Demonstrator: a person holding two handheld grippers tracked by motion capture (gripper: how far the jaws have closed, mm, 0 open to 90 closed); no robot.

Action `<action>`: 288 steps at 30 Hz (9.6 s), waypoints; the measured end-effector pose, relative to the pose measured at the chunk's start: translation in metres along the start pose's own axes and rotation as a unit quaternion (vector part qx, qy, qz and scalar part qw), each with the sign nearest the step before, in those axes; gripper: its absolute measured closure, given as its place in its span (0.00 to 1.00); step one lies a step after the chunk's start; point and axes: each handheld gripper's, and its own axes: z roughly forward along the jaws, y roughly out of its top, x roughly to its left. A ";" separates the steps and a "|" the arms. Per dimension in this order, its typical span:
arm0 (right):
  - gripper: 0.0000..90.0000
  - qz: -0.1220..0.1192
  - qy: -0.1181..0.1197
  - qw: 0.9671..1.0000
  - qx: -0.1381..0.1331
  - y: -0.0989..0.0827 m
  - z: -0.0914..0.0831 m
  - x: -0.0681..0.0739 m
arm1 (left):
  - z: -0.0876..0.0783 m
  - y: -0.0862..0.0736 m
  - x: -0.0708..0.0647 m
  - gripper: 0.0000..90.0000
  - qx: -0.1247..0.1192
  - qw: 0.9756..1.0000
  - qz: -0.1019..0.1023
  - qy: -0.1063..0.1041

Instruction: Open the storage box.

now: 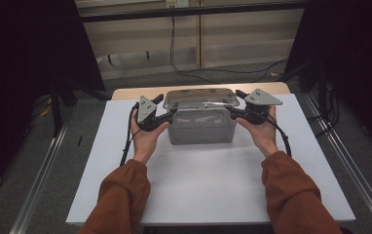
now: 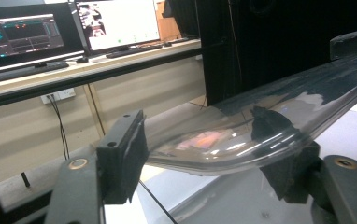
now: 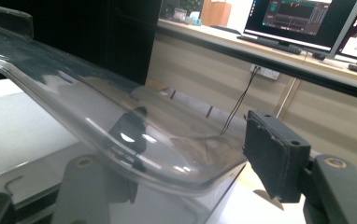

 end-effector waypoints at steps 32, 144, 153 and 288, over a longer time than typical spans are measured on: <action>0.53 0.023 0.005 0.999 -0.024 0.014 0.014 -0.017 | 0.019 0.012 0.019 0.46 -0.014 1.000 0.006 0.011; 0.73 0.105 0.010 0.994 0.014 -0.020 0.089 -0.071 | 0.088 -0.004 0.069 0.82 0.078 0.996 -0.047 0.009; 0.80 0.107 0.004 0.994 0.013 -0.021 0.093 -0.070 | 0.092 -0.003 0.073 0.84 0.082 0.995 -0.060 0.010; 0.65 0.258 -0.030 0.958 0.122 -0.019 0.127 -0.078 | 0.123 -0.017 0.091 0.51 0.203 0.958 -0.200 0.022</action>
